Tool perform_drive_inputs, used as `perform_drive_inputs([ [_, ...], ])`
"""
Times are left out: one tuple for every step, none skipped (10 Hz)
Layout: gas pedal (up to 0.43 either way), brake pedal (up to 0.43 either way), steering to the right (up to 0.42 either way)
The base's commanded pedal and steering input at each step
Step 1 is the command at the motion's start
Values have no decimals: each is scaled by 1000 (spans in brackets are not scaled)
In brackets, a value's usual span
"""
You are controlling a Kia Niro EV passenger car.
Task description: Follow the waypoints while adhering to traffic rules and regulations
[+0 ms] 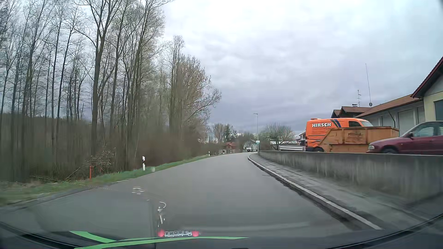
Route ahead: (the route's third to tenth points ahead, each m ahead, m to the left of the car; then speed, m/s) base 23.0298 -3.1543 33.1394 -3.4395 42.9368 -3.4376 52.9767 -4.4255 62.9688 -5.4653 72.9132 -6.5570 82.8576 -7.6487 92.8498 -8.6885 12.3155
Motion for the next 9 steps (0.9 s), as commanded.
perform_drive_inputs([
  [79,0,6],
  [79,0,6],
  [79,0,7],
  [79,0,7],
  [79,0,8],
  [79,0,8],
  [79,0,8],
  [87,0,9],
  [87,0,9],
])
